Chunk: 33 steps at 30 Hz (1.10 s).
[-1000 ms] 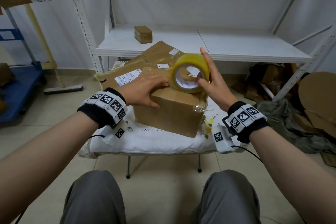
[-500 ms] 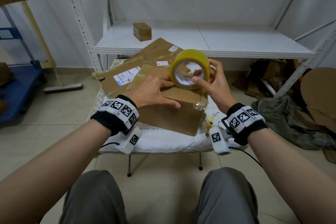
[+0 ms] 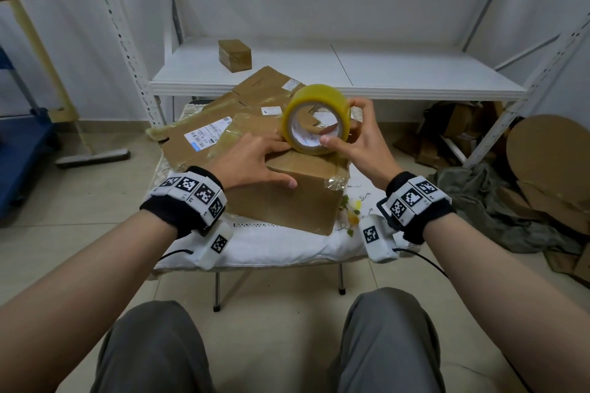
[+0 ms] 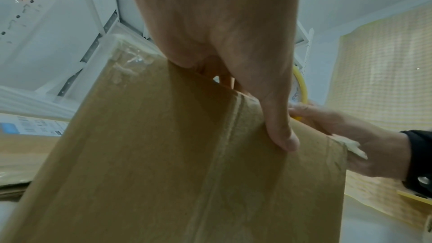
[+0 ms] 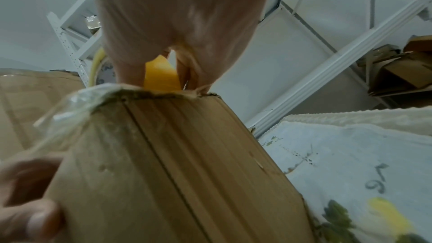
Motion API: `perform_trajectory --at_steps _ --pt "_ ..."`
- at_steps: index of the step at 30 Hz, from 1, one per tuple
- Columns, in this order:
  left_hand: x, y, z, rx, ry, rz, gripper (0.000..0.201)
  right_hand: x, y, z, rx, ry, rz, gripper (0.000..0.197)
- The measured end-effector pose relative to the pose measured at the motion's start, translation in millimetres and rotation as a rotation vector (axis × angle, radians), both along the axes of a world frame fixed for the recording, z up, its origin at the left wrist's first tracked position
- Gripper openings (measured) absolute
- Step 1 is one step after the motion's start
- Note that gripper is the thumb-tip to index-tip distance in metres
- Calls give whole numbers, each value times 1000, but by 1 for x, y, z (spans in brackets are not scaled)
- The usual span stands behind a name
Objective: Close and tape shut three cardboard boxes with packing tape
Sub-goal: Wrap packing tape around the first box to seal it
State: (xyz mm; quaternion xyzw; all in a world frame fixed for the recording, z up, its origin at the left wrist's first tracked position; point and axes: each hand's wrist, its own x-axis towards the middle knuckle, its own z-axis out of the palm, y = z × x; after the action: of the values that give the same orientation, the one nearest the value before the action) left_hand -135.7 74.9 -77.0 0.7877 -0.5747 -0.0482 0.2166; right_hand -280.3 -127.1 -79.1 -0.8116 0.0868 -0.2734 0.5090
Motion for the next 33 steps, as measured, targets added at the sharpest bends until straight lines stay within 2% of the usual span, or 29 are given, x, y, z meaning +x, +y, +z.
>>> perform_trajectory --at_steps 5,10,16,18,26,33 --pt "0 -1 1 13 3 52 79 -1 -4 5 -51 -28 24 61" --pt "-2 -1 3 67 -110 -14 75 2 -2 7 -120 -10 53 64" --pt "-1 -1 6 133 -171 -29 83 1 0 7 -140 74 89 99" --pt "-1 -2 7 142 -175 -20 84 0 1 8 -113 85 88 103" --pt "-1 -3 10 141 -148 -10 71 -2 2 17 -91 47 107 99" --pt "-2 -3 7 117 -144 11 78 -8 -2 20 -106 10 100 92"
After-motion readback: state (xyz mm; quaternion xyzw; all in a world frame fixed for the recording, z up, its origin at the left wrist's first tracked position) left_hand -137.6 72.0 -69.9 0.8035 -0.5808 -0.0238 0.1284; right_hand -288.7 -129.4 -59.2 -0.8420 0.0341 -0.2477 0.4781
